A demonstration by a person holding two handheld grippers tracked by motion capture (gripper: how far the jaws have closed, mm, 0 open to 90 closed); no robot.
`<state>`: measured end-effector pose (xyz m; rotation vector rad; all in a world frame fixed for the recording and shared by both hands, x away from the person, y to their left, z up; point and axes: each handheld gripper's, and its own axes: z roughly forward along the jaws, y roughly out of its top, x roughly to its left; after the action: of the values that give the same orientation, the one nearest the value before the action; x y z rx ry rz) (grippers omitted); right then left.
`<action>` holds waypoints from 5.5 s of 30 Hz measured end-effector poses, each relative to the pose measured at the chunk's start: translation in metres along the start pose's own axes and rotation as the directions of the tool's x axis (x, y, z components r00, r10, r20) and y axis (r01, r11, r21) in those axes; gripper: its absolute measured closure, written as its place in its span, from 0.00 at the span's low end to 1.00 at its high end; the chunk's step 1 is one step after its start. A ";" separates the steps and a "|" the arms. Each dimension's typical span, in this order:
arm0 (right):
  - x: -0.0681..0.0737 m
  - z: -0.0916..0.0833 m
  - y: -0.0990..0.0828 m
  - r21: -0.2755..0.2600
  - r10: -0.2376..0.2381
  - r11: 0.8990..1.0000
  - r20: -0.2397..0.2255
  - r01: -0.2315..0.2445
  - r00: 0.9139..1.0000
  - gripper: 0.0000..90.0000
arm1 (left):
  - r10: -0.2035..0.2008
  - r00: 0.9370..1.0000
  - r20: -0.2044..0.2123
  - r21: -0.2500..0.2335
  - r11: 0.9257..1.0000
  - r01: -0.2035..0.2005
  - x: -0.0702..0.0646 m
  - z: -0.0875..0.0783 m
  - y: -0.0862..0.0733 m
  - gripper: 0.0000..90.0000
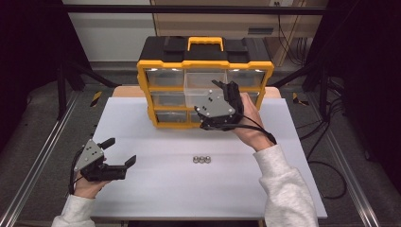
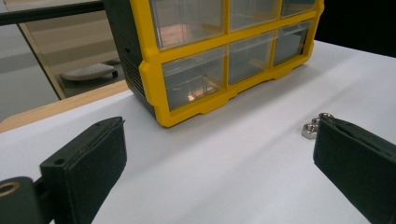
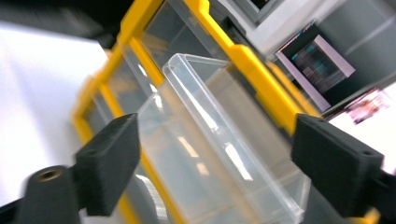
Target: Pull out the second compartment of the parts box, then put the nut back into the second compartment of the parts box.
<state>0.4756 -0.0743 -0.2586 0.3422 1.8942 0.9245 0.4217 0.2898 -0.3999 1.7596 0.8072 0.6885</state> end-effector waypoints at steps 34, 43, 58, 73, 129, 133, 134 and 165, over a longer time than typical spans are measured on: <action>0.003 -0.057 -0.114 -0.088 0.642 0.758 -0.079 -0.647 0.763 0.06 | -0.001 1.000 0.011 0.009 1.000 0.001 -0.002 0.003 -0.002 0.02; 0.015 -0.064 -0.157 -0.037 0.695 0.716 -0.057 -0.697 0.717 0.05 | -0.002 1.000 0.014 0.013 1.000 0.002 -0.002 0.004 -0.002 0.02; 0.035 -0.069 -0.204 0.107 0.715 0.699 -0.073 -0.707 0.695 0.06 | -0.009 1.000 0.017 0.020 1.000 0.009 -0.002 0.005 -0.004 0.02; 0.046 -0.070 -0.198 0.116 0.699 0.714 -0.181 -0.690 0.692 0.00 | -0.018 1.000 0.026 0.017 1.000 0.018 -0.002 0.006 -0.005 0.02; 0.102 0.042 -0.176 0.375 0.578 0.804 -0.312 -0.461 0.754 0.19 | -0.012 1.000 0.022 0.024 1.000 0.012 -0.002 0.007 -0.006 0.02; 0.103 0.048 -0.179 0.391 0.582 0.799 -0.312 -0.457 0.751 0.24 | -0.010 1.000 0.023 0.026 1.000 0.010 -0.003 0.007 -0.006 0.02; 0.104 0.049 -0.179 0.404 0.591 0.791 -0.306 -0.460 0.747 0.26 | -0.010 1.000 0.023 0.025 1.000 0.010 -0.003 0.007 -0.006 0.02; 0.114 0.058 -0.182 0.469 0.599 0.777 -0.348 -0.420 0.721 0.75 | -0.011 1.000 0.023 0.028 1.000 0.011 -0.002 0.007 -0.006 0.02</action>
<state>0.4953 -0.1038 -0.4785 0.9944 2.5076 1.0952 0.4247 0.2852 -0.4081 1.7839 0.8140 0.6515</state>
